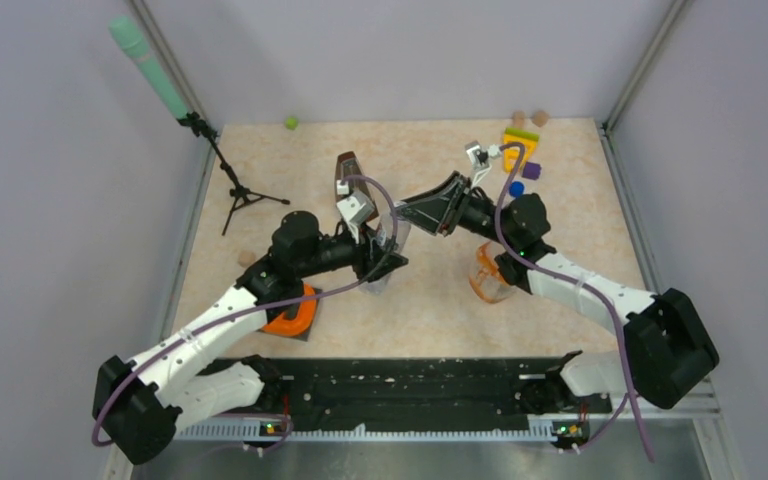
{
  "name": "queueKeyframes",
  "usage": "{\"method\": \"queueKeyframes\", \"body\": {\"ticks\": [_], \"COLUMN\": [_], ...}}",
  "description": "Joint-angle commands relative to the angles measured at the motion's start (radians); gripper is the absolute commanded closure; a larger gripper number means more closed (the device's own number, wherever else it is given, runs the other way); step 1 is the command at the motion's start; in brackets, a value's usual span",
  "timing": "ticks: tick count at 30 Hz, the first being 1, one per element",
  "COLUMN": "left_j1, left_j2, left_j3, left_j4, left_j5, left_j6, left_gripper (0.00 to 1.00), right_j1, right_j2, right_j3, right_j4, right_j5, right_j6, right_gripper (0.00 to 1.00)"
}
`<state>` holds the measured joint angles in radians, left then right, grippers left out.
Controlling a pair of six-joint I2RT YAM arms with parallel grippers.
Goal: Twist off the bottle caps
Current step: Unscrew the bottle cap from the plastic bottle.
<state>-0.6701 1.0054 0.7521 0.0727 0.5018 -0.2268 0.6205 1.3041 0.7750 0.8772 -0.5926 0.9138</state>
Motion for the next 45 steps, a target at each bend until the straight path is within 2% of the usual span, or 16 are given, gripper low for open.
{"method": "queueKeyframes", "body": {"ticks": [1, 11, 13, 16, 19, 22, 26, 31, 35, 42, 45], "left_j1": [-0.011, -0.007, -0.007, -0.006, -0.007, -0.008, -0.008, -0.023, -0.039, -0.091, -0.121], "left_j2": [-0.002, 0.056, 0.057, 0.043, 0.022, 0.02, 0.026, 0.053, 0.083, 0.114, 0.127], "left_j3": [0.058, 0.146, 0.146, 0.138, 0.113, 0.104, 0.108, 0.161, 0.187, 0.194, 0.212], "left_j4": [0.115, 0.015, 0.019, -0.007, 0.0, -0.015, -0.026, -0.11, -0.144, -0.16, -0.198], "left_j5": [0.163, 0.324, 0.32, 0.235, 0.113, 0.029, 0.013, -0.012, 0.001, -0.073, -0.148], "left_j6": [-0.033, -0.002, -0.004, 0.011, 0.028, 0.056, 0.067, 0.092, 0.095, 0.105, 0.134], "left_gripper": [1.0, 1.0, 1.0, 1.0, 1.0, 1.0, 1.0, 1.0, 1.0, 1.0, 1.0], "right_j1": [-0.005, -0.005, -0.005, -0.005, -0.005, -0.005, -0.005, -0.005, -0.005, -0.004, -0.004], "right_j2": [0.032, 0.012, 0.006, -0.005, -0.036, -0.082, -0.113, -0.132, -0.124, -0.114, -0.119], "right_j3": [-0.016, -0.02, -0.02, -0.02, -0.01, -0.001, 0.029, 0.042, 0.058, 0.044, 0.039], "right_j4": [0.252, 0.25, 0.239, 0.186, 0.044, -0.104, -0.237, -0.288, -0.304, -0.243, -0.24], "right_j5": [-0.111, -0.157, -0.158, -0.14, -0.076, 0.025, 0.046, 0.077, 0.072, 0.07, 0.094], "right_j6": [0.097, 0.05, 0.043, 0.023, -0.043, -0.119, -0.175, -0.19, -0.196, -0.155, -0.155], "right_gripper": [1.0, 1.0, 1.0, 1.0, 0.93, 0.79, 0.59, 0.5, 0.48, 0.47, 0.47]}}
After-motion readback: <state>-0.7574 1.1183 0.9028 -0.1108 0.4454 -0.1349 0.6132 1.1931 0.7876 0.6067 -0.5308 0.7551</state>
